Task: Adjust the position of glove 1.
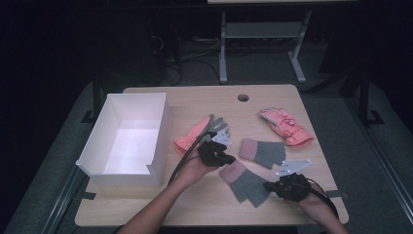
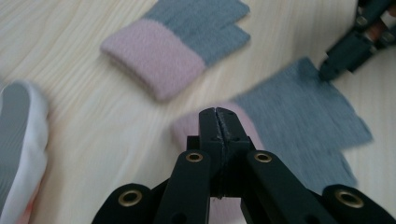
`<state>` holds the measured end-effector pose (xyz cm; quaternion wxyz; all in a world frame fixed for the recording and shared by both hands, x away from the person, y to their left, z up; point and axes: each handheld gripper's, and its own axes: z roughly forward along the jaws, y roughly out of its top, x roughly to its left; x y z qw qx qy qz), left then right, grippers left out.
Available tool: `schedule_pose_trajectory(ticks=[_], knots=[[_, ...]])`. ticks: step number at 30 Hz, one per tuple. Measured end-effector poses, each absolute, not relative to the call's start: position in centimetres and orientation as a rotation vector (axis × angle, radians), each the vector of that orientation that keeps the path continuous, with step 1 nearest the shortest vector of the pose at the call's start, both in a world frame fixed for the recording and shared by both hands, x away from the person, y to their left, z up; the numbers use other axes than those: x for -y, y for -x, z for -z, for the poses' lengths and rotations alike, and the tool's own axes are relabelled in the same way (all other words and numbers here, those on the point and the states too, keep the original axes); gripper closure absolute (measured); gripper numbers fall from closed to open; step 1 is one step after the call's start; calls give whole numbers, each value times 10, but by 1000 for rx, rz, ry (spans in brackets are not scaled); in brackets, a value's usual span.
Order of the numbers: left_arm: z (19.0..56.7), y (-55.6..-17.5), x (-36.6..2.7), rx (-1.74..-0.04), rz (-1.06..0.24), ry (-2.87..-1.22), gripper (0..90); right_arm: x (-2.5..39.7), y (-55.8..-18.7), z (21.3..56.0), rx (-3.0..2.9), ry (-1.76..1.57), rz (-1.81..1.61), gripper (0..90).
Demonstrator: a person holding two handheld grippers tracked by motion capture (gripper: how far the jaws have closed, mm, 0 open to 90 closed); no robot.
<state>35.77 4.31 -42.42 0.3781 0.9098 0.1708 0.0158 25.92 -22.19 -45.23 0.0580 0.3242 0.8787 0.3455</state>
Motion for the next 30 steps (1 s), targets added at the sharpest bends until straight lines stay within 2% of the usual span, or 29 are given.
schedule_pose_trajectory(ticks=[6, 13, 22, 30], knots=[[438, -373, -15, -422, 1, -2335, 895, 221, -258, 452, -2677, -973, -1045, 899], [451, -376, -10, -433, 27, -2378, 895, 219, -258, 456, -2700, -954, -1026, 900], [450, -369, -30, -453, 31, -2408, 895, 216, -263, 457, -2701, -968, -1005, 900], [449, -354, -56, -493, 42, -2425, 895, 204, -283, 458, -2677, -970, -995, 900]])
